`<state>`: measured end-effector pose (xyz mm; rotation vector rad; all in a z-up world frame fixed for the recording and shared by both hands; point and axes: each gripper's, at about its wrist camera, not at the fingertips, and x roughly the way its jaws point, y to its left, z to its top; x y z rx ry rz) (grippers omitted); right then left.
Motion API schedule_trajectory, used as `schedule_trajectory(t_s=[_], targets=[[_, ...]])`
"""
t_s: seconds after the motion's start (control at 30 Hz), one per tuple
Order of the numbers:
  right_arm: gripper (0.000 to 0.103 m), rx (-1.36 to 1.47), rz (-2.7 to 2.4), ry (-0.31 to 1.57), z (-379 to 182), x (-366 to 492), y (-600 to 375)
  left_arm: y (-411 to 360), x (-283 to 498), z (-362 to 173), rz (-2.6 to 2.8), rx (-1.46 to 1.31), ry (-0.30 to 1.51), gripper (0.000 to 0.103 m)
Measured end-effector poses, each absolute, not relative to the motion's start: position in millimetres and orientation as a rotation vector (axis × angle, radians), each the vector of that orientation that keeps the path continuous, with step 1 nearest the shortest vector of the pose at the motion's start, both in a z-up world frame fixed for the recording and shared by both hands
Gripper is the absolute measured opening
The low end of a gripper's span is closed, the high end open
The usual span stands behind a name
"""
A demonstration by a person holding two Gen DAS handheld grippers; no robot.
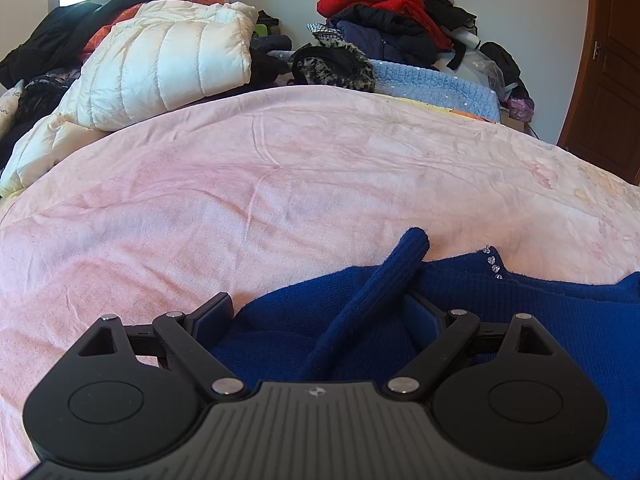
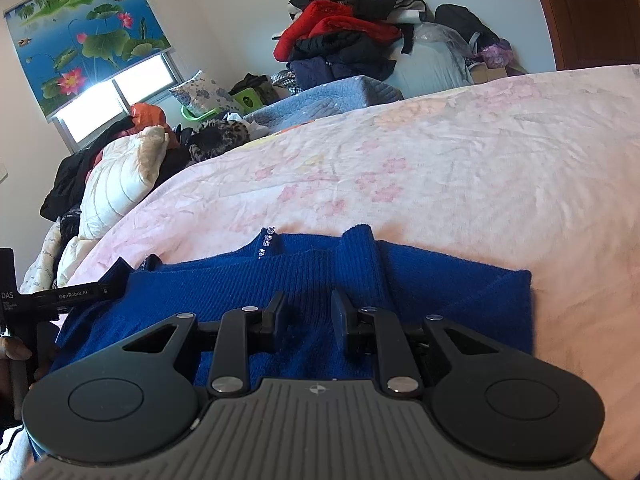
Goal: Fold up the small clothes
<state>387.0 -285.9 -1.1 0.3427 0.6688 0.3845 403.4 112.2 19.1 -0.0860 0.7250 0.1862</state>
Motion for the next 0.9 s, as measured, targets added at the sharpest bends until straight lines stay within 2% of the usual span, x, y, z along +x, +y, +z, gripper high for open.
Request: schedule_trajectory(t_s=[0.1, 0.27, 0.33, 0.43, 0.57, 0.63, 0.67, 0.7, 0.73, 0.83, 0.9], targets=[[0.028, 0.293, 0.369, 0.667, 2, 385, -280, 110, 399, 25, 0.215, -0.063, 0.719, 0.093], [0.057, 0.198, 0.326, 0.715, 28, 381, -263, 98, 342, 67, 0.314, -0.066, 0.605, 0.092], [0.06, 0.265, 0.297, 0.666, 46, 366, -270, 86, 307, 77, 0.243, -0.081, 0.578, 0.092], [0.075, 0.305, 0.35, 0.629, 62, 335, -274, 54, 267, 70, 0.133, -0.013, 0.594, 0.092], [0.077, 0.11, 0.342, 0.685, 50, 306, -250, 13, 243, 43, 0.074, 0.097, 0.631, 0.092], [0.077, 0.032, 0.31, 0.729, 34, 300, -241, 7, 249, 29, 0.063, 0.099, 0.714, 0.092], [0.079, 0.012, 0.3, 0.743, 27, 299, -239, 11, 251, 25, 0.065, 0.065, 0.719, 0.094], [0.081, -0.026, 0.306, 0.704, 22, 293, -236, 16, 253, 22, 0.072, 0.036, 0.717, 0.102], [0.085, -0.052, 0.312, 0.691, 18, 291, -233, 21, 257, 20, 0.073, 0.02, 0.727, 0.103], [0.095, -0.068, 0.322, 0.691, 15, 293, -228, 21, 263, 19, 0.058, 0.038, 0.74, 0.103], [0.095, -0.075, 0.323, 0.725, 19, 298, -225, 22, 263, 27, 0.071, 0.03, 0.775, 0.103]])
